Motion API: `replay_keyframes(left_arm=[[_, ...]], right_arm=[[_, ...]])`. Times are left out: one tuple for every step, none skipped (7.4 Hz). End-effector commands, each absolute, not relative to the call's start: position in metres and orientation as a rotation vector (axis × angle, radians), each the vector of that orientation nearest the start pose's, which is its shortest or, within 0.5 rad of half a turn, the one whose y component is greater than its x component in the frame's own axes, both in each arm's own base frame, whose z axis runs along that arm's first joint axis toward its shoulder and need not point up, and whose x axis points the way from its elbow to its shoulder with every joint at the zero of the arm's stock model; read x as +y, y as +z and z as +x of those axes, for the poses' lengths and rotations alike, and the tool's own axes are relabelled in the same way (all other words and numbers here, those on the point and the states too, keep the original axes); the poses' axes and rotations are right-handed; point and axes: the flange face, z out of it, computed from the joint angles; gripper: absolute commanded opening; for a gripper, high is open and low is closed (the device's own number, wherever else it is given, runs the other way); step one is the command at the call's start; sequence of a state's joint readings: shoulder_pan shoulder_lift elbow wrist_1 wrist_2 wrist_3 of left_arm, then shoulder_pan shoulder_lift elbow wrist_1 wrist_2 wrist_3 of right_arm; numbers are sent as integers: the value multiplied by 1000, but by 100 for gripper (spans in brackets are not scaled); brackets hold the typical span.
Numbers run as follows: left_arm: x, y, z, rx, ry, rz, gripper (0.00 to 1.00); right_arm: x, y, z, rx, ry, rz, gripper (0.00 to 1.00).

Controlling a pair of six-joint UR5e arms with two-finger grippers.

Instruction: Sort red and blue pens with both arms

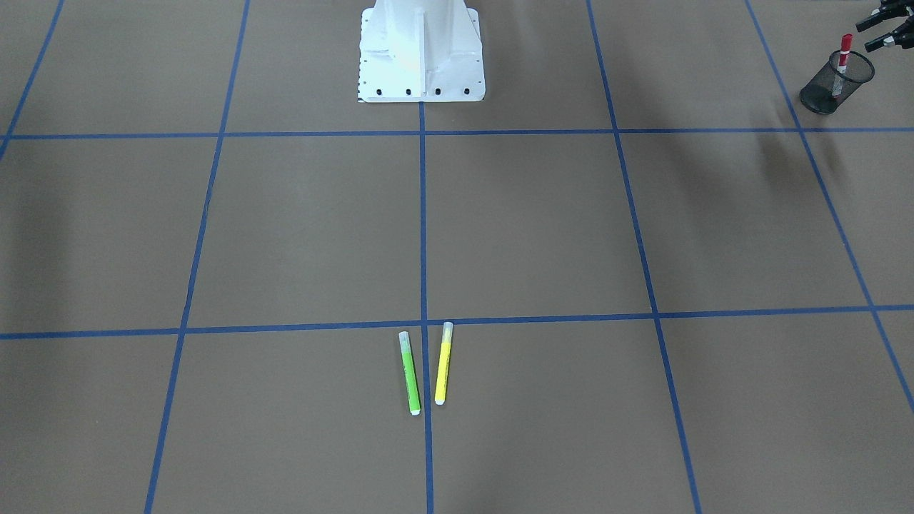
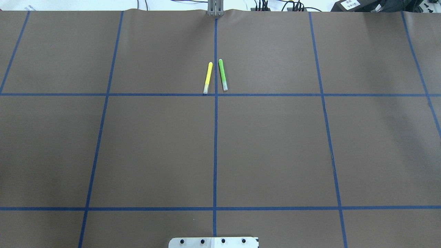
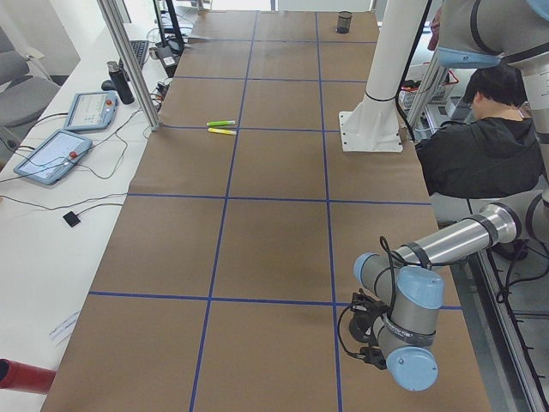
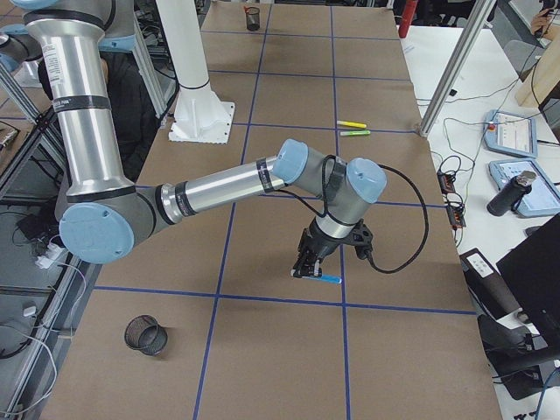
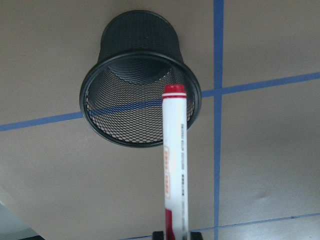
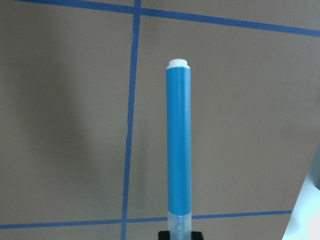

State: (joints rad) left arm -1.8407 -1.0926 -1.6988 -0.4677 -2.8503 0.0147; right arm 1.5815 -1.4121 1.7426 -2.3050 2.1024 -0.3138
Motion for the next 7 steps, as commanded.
replay_keyframes(left_arm=[[-153, 771, -81, 1247, -1111, -1069, 100], [-188, 760, -90, 1261, -1075, -1012, 100], [-224, 746, -100, 1270, -1031, -953, 100], [-268, 726, -112, 1281, -972, -874, 100], [-305, 707, -121, 1294, -901, -775, 100], [-344, 689, -125, 1299, -826, -692, 100], [-377, 669, -118, 1289, -758, -660, 100]], right_arm=[[-483, 586, 94, -588, -165, -331, 0], [-474, 589, 104, -601, -139, -367, 0], [-460, 594, 122, -630, -137, -407, 0], [-444, 597, 141, -663, -116, -455, 0], [-427, 608, 145, -687, -116, -506, 0], [-406, 626, 146, -700, -99, -542, 0], [-388, 644, 146, -710, -78, -581, 0]])
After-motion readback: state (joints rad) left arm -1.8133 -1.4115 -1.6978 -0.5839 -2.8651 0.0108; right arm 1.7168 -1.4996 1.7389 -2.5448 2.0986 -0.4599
